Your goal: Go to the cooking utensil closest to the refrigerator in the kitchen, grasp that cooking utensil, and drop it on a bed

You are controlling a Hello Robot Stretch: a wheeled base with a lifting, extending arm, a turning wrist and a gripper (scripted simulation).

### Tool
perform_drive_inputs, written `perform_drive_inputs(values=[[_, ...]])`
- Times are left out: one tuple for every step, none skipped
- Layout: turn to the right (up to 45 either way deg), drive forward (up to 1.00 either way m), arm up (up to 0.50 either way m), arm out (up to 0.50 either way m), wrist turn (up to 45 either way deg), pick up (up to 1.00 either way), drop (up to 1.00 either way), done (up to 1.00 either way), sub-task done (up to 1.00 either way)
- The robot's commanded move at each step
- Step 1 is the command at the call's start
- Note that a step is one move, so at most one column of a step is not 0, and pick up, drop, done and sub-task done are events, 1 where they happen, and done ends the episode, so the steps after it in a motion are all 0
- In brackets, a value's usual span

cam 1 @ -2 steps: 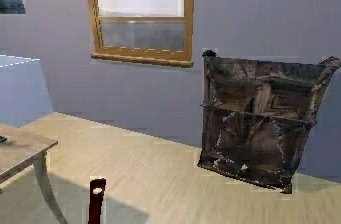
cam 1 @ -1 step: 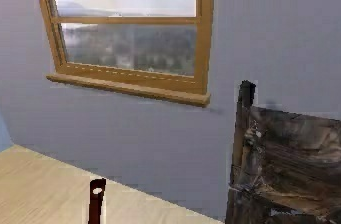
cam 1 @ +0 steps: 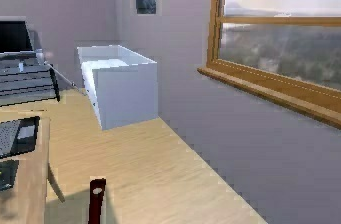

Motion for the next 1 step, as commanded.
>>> perform_drive_inputs(values=[[0.0, 0.35, 0.00, 0.00, 0.0, 0.00, 0.00, 0.00, 0.00]])
